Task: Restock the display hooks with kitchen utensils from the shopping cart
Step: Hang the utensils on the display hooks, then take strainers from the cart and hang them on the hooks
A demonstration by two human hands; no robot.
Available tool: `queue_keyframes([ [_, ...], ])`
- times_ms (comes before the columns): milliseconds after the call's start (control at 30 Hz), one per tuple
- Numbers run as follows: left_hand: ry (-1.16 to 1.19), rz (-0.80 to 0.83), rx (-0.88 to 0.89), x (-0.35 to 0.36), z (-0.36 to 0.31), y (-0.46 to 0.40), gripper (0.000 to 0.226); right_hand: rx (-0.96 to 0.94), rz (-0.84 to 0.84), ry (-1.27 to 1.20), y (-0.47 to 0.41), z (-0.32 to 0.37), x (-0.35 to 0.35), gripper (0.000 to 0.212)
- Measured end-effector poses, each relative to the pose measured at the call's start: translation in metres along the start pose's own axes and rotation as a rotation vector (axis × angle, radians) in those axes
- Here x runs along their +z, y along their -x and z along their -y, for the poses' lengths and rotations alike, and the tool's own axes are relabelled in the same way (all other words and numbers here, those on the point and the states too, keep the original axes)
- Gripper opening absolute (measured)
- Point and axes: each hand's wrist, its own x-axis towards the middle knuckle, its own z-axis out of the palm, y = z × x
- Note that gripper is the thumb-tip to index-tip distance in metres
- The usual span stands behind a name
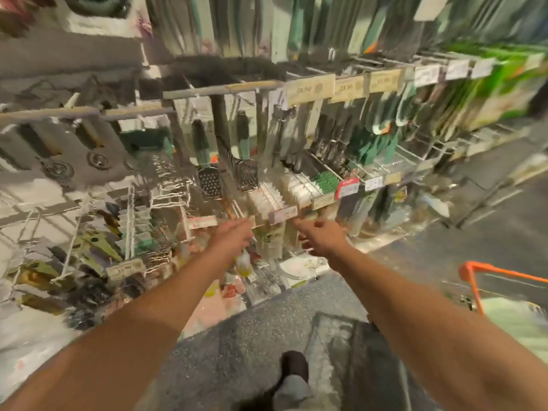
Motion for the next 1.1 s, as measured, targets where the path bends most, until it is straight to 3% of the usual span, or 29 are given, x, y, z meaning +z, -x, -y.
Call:
queue_keyframes([
  [67, -0.091, 0.102, 0.036, 0.035, -0.005, 0.004, 0.039, 0.019, -0.074, -0.016, 0.012, -0.019, -0.033, 0.043],
  [200, -0.258, 0.317, 0.104, 0.109, -0.014, 0.027, 0.015, 0.072, -0.237, -0.105, 0.039, -0.058, -0.104, 0.035],
  [433, -0.49, 0.617, 0.275, 0.257, -0.035, 0.071, 0.021, 0.187, -0.531, -0.282, 0.092, -0.149, -0.235, 0.033],
  [633, -0.617, 0.859, 0.302, 0.386, -0.024, 0.115, 0.033, 0.362, -0.76, -0.372, 0.15, -0.242, -0.332, 0.028],
  [767, -0.704, 0.98, 0.316, 0.453, 0.002, 0.133, 0.019, 0.489, -0.826, -0.408, 0.174, -0.308, -0.365, 0.031],
  [1100, -0.924, 1.115, 0.275, 0.567, 0.066, 0.143, 0.022, 0.674, -0.922, -0.534, 0.215, -0.399, -0.398, 0.042],
])
